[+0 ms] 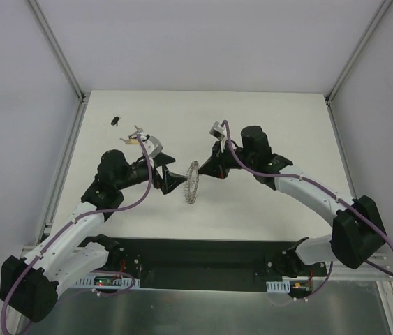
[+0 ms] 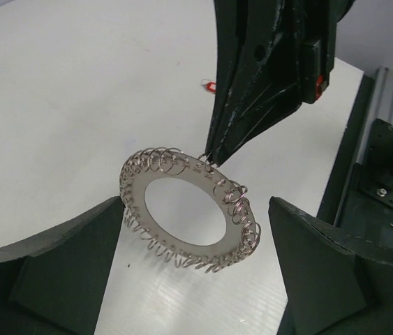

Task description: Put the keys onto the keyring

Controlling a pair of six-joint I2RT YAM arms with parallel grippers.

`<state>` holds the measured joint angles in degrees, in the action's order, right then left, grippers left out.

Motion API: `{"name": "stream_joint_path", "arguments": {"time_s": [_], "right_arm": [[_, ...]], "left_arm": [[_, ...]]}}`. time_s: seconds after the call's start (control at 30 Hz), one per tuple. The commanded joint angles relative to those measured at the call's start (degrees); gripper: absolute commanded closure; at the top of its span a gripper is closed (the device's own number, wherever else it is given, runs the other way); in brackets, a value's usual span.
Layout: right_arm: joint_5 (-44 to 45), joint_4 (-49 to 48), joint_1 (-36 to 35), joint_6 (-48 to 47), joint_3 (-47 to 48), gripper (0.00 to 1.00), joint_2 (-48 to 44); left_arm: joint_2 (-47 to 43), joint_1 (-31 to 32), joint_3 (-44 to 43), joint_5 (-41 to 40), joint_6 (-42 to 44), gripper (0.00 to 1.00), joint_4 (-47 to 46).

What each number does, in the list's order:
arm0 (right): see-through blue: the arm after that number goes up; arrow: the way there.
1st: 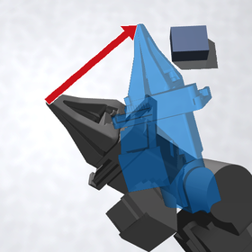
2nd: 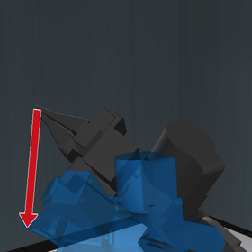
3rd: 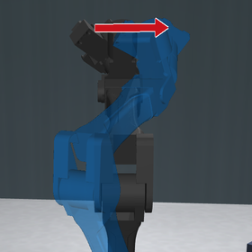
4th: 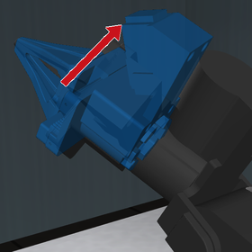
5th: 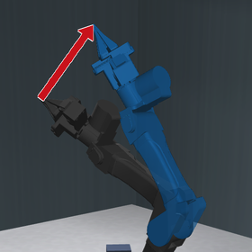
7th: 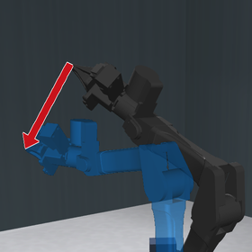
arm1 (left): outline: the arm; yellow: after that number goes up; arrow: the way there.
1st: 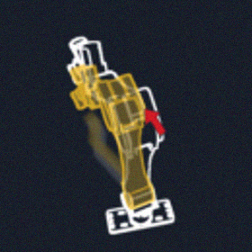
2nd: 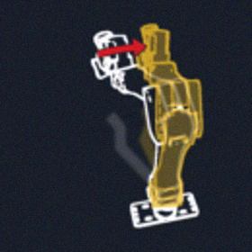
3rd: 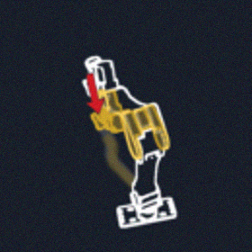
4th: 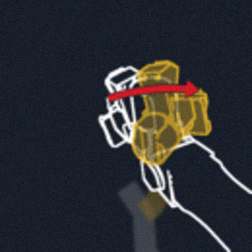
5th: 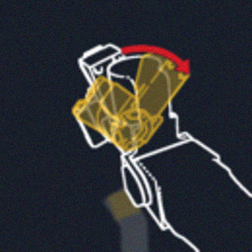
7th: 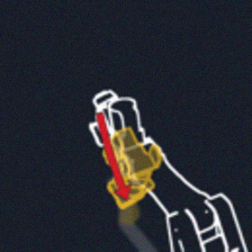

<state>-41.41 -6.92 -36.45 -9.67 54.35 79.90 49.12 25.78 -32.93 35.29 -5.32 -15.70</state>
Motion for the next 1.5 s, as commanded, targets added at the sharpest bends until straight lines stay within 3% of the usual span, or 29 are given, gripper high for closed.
{"name": "stream_joint_path", "arguments": {"time_s": [0.0, 0.1, 0.23, 0.53, 1.47], "right_arm": [[-5.2, -0.6, 0.2, -1.0, 4.9, 0.99, -4.9], [-6.2, 0.2, 0.4, -1.5, 6.2, 0.99, -6.0], [-8.3, 0.3, 0.4, -1.5, 7.4, 0.99, -6.7], [-10.6, 1.0, 0.3, -1.8, 8.1, 0.99, -8.1], [-10.2, 1.9, 0.2, -1.9, 7.2, 0.99, -11.3]], "left_arm": [[1.1, -0.3, -5.1, 11.0, 2.0, 0.18, -1.5], [2.1, -0.3, -6.3, 13.2, 2.7, 0.25, -1.5], [4.0, -0.3, -7.7, 15.2, 3.7, 0.46, -1.8], [7.7, 0.0, -10.9, 19.6, 1.8, 0.55, -4.4], [12.6, 5.9, -13.6, 20.8, -1.0, 0.8, -7.5]]}}
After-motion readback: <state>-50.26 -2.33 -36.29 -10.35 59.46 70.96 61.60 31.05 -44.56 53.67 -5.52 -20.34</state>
